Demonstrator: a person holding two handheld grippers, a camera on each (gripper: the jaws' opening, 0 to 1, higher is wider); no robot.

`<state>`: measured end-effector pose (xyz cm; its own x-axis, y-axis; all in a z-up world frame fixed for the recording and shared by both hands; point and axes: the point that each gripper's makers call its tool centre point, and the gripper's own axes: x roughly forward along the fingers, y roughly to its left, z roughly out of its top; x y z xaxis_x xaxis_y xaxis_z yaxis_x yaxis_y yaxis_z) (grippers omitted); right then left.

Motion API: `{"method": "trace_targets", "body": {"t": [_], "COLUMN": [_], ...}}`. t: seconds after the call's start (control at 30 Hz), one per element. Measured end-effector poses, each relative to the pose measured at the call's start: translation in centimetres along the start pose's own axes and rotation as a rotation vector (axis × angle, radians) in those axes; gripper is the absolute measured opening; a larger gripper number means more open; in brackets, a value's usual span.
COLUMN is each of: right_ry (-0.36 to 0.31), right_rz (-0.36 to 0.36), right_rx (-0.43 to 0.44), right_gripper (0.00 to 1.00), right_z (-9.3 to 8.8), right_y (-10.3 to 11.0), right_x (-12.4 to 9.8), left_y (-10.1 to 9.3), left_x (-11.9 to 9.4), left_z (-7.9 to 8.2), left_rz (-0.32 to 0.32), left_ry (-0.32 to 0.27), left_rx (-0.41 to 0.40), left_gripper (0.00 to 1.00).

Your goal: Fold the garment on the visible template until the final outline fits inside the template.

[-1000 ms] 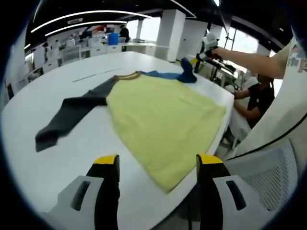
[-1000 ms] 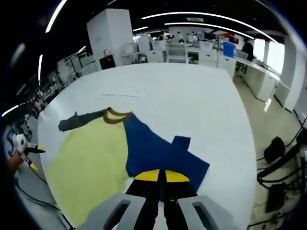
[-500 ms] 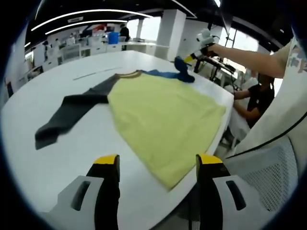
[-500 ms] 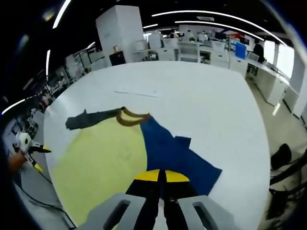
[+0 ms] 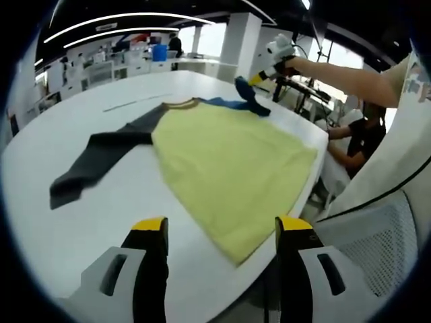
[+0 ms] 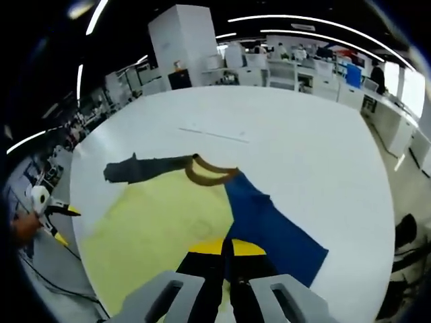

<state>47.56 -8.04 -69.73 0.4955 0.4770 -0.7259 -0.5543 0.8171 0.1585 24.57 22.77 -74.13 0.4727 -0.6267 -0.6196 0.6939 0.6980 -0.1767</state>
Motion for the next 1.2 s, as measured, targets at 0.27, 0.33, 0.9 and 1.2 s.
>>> {"method": "trace_targets", "body": {"t": [0.27,0.33,0.9,1.2], "right_ry": [0.0,-0.002,0.041,0.05], "right_rz": [0.035,0.044,0.121,0.157], "right_rx": [-0.03,-0.038,-0.087,-0.095], "right_gripper": [0.0,0.0,0.0,0.0], "right_z": [1.7,2.1,3.4,4.2], "right_y": [1.2,1.6,6.6,9.1], "right_x": [1.2,1.5,5.1,6.7], "left_y": [0.0,0.0,0.2,0.5], "left_x": [-0.2,-0.2,-0.3,-0.3], "left_z": [-0.1,-0.2,-0.8,-0.8], "left_rz": [0.003,0.004,0.008,0.009], "left_ry": [0.001,0.001,0.006,0.005], "left_rx": [-0.002,-0.005,-0.022,-0.027], "left_gripper": [0.61,0.61,0.61,0.61]}}
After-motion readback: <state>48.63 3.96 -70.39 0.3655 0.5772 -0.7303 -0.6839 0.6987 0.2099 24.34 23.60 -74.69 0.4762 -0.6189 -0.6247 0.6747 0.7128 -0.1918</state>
